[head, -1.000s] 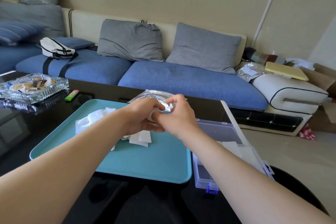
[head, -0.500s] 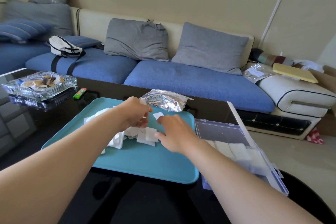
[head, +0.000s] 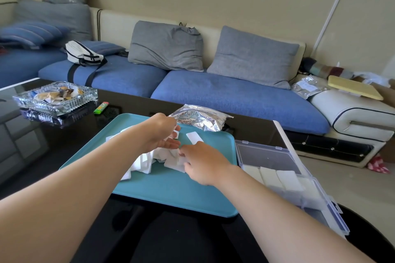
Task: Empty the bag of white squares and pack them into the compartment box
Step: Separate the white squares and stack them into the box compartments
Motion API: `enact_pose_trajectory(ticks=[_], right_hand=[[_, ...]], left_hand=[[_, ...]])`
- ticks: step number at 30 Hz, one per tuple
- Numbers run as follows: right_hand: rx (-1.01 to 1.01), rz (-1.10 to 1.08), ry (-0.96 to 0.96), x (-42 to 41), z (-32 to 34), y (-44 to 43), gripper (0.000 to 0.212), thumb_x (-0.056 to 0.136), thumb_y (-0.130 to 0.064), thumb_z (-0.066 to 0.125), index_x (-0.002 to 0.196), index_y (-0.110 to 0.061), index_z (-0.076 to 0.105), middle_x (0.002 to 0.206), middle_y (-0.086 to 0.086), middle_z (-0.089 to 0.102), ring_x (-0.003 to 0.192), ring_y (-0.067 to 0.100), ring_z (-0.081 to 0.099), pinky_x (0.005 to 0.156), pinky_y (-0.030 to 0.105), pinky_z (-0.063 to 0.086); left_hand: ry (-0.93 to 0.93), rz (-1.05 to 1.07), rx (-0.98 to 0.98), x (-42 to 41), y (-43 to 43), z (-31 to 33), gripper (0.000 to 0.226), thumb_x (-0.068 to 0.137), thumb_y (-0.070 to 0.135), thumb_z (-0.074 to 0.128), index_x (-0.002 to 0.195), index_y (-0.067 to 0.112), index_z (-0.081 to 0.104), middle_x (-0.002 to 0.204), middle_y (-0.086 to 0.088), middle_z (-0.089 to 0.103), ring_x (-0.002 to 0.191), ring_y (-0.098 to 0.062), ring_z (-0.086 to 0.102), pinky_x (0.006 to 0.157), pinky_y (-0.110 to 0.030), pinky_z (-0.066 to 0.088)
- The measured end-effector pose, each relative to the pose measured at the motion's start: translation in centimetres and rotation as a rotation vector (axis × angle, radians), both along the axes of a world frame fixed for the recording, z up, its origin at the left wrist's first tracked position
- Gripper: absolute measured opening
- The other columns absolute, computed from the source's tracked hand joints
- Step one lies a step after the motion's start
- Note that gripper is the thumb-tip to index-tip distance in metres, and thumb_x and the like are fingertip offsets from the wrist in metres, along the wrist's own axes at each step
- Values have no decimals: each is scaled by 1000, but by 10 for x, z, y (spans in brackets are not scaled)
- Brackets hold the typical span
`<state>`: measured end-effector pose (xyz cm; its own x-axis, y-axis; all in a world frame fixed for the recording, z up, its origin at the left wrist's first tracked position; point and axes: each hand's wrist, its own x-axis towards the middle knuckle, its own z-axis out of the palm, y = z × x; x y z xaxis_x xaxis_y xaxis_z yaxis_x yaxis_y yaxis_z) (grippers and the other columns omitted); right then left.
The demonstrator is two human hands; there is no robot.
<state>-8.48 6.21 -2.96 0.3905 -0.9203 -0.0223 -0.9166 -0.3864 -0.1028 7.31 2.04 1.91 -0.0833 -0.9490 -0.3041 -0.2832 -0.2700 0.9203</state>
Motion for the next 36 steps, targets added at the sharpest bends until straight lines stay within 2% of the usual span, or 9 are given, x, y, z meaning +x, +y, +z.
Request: enact_pose_trajectory(ticks=[6, 9, 12, 16, 21, 25, 28, 32, 36], right_hand=[[-35, 6, 27, -4, 8, 2, 26, 103, -10, 46, 124, -11, 61, 89, 6, 41, 91, 39, 58, 63, 35, 31], [-138, -74, -86, -11, 17, -1, 21, 99, -5, 44, 111, -10, 60, 86, 6, 49, 87, 40, 57, 61, 40, 42], [-314, -127, -307, -22, 21, -6, 24, 99, -8, 45, 108, -13, 67, 100, 8, 67, 94, 34, 61, 76, 46, 53], [-341, -115, -653, -31, 33, 0, 28, 101, -4, 47, 100, -15, 72, 78, -9, 64, 67, 3, 56, 60, 20, 38], [-268, -162, -814, -41, 43, 10, 19, 105, -12, 56, 110, -23, 69, 84, -9, 69, 75, 5, 66, 64, 20, 51], [-317, -133, -744, -55, 42, 14, 16, 101, -13, 64, 107, -23, 74, 80, -11, 66, 73, 0, 60, 65, 12, 45], [-309, -135, -700, -64, 41, 19, 28, 95, -17, 68, 120, -24, 76, 104, -7, 60, 87, -3, 58, 82, 9, 42], [-207, -144, -478, -73, 45, 32, 76, 72, -46, 77, 142, -26, 58, 137, -6, 55, 127, 15, 47, 107, 32, 41], [-362, -111, -377, -81, 44, 36, 45, 66, -55, 77, 101, -31, 61, 93, -13, 65, 92, 20, 58, 84, 42, 52]], left_hand=[[-77, -31, -79, 0, 2, -1, 20, 104, 11, 50, 116, 5, 65, 106, -16, 73, 86, -27, 70, 77, -39, 65], [-123, -31, -140, 0, 3, -2, 18, 103, 13, 51, 113, 10, 67, 104, -12, 75, 88, -24, 71, 77, -38, 64], [-111, -47, -173, -4, 3, -3, 20, 103, 11, 52, 114, 8, 69, 102, -11, 76, 86, -24, 70, 79, -39, 64], [70, -119, -63, -14, 6, 0, 26, 105, 8, 45, 121, 2, 65, 116, -23, 70, 101, -36, 72, 87, -49, 64], [362, -304, 127, -36, 22, 11, 40, 108, 28, 39, 124, 4, 67, 115, -26, 72, 102, -41, 73, 98, -52, 57], [399, -401, 137, -53, 32, 14, 34, 101, 26, 41, 107, 8, 68, 95, -14, 71, 81, -29, 67, 83, -42, 56], [326, -366, 103, -64, 33, 10, 26, 98, 13, 43, 104, 9, 67, 92, -13, 66, 79, -26, 62, 73, -36, 54], [346, -333, 85, -77, 35, 7, 22, 85, 2, 46, 100, 2, 62, 97, -18, 63, 86, -28, 65, 77, -41, 57], [274, -370, 37, -89, 42, 7, 18, 92, -4, 45, 87, 1, 61, 69, -10, 64, 72, -20, 67, 80, -41, 58]])
